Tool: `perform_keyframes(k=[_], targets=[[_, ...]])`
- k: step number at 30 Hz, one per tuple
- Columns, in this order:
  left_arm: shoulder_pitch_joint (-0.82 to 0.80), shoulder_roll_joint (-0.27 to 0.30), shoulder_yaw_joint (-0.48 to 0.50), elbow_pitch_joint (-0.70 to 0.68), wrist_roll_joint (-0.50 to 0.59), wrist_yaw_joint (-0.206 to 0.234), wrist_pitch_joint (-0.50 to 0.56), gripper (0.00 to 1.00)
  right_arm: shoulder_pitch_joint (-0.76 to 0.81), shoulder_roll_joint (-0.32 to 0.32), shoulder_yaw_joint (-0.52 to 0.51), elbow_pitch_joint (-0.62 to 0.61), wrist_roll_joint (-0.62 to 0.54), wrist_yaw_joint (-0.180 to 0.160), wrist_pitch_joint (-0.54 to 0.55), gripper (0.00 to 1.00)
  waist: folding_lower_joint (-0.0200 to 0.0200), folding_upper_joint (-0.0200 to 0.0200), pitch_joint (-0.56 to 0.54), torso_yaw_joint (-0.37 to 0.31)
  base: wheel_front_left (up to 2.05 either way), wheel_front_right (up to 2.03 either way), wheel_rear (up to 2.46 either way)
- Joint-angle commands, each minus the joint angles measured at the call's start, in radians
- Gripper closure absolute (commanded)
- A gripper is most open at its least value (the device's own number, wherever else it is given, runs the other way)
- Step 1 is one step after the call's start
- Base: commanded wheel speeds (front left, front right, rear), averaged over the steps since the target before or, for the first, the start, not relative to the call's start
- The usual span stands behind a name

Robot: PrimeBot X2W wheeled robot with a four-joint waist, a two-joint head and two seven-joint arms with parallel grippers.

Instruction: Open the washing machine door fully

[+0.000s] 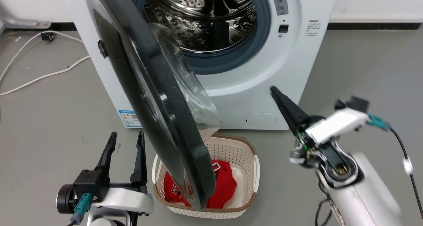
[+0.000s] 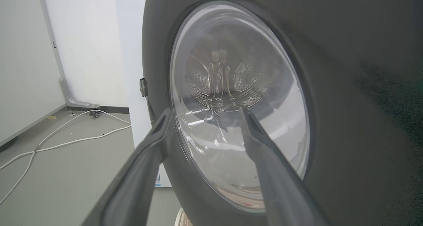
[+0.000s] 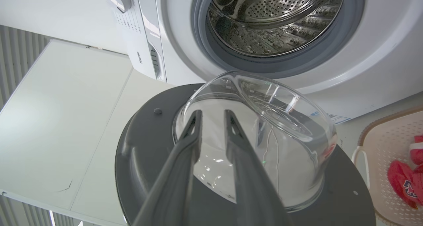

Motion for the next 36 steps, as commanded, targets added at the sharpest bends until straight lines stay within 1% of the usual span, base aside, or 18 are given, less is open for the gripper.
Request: perform_keyframes(k=[1,3,6,7,9,12,14,18,20,22,23,26,30,33,36], targets=[[0.017,0.0,0.008,-0.003,0.004,0.002,-0.002,0.0,0.059,-0.002,-0.023,-0.027,-0.002,0.002,-0.048,0.0,0.0001,0.0,-0.008,-0.012,0.0,0.0,0.0],[0.023,0.0,0.01,0.0,0.007,0.0,-0.002,0.0,0.118,-0.018,-0.045,-0.053,-0.032,0.002,-0.117,0.0,0.0001,0.0,-0.016,-0.017,0.0,0.0,0.0],[0.032,0.0,0.012,0.004,0.01,-0.004,-0.002,0.0,0.205,-0.02,-0.087,-0.089,-0.06,0.002,-0.228,0.0,0.0001,0.0,-0.027,-0.02,0.0,0.0,0.0],[0.037,0.0,0.015,0.004,0.009,-0.004,-0.002,0.0,0.257,-0.024,-0.108,-0.109,-0.097,0.002,-0.308,0.0,0.0001,0.0,-0.03,-0.023,0.0,0.0,0.0],[0.039,0.0,0.02,0.001,0.007,-0.003,-0.002,0.0,0.295,-0.033,-0.124,-0.124,-0.161,0.002,-0.392,0.0,0.0001,0.0,-0.031,-0.028,0.0,0.0,0.0],[0.044,0.0,0.031,-0.002,0.009,-0.001,-0.002,0.0,0.335,-0.031,-0.16,-0.131,-0.281,0.002,-0.453,0.0,0.0001,0.0,-0.032,-0.037,0.0,0.0,0.0],[0.048,0.0,0.038,-0.003,0.009,-0.001,-0.002,0.0,0.348,-0.027,-0.203,-0.144,-0.394,0.002,-0.463,0.0,0.0001,0.0,-0.033,-0.043,0.0,0.0,0.0],[0.047,0.0,0.048,-0.005,0.014,-0.003,-0.002,0.0,0.37,0.007,-0.344,-0.248,-0.682,0.002,-0.464,0.0,0.0001,0.0,-0.032,-0.049,0.0,0.0,0.0],[0.041,0.0,0.05,-0.006,0.016,-0.004,-0.002,0.0,0.376,0.019,-0.383,-0.318,-0.835,0.002,-0.464,0.0,0.0001,0.0,-0.03,-0.049,0.0,0.0,0.0],[0.033,0.0,0.053,-0.008,0.018,-0.007,-0.002,0.0,0.386,0.025,-0.398,-0.382,-0.988,0.002,-0.464,0.0,0.0001,0.0,-0.026,-0.047,0.0,0.0,0.0],[0.033,0.0,0.053,-0.008,0.018,-0.007,-0.002,0.0,0.386,0.025,-0.398,-0.382,-0.988,0.002,-0.464,0.0,0.0001,0.0,-0.026,-0.047,0.0,0.0,0.0],[0.021,0.0,0.055,-0.011,0.019,-0.007,-0.002,0.0,0.405,0.029,-0.386,-0.462,-1.187,0.001,-0.464,0.0,0.0001,0.0,-0.02,-0.042,0.0,0.0,0.0],[0.014,0.0,0.055,-0.014,0.02,-0.007,-0.002,0.0,0.438,0.03,-0.34,-0.515,-1.354,0.001,-0.465,0.0,0.0001,0.0,-0.016,-0.035,0.0,0.0,0.0],[0.013,0.0,0.054,-0.014,0.021,-0.008,-0.002,0.0,0.467,0.029,-0.318,-0.514,-1.432,0.001,-0.465,0.0,0.0001,0.0,-0.017,-0.031,0.0,0.0,0.0],[0.015,0.0,0.053,-0.016,0.02,-0.008,-0.002,0.0,0.497,0.029,-0.308,-0.482,-1.472,0.001,-0.465,0.0,0.0001,0.0,-0.019,-0.029,0.0,0.0,0.0]])
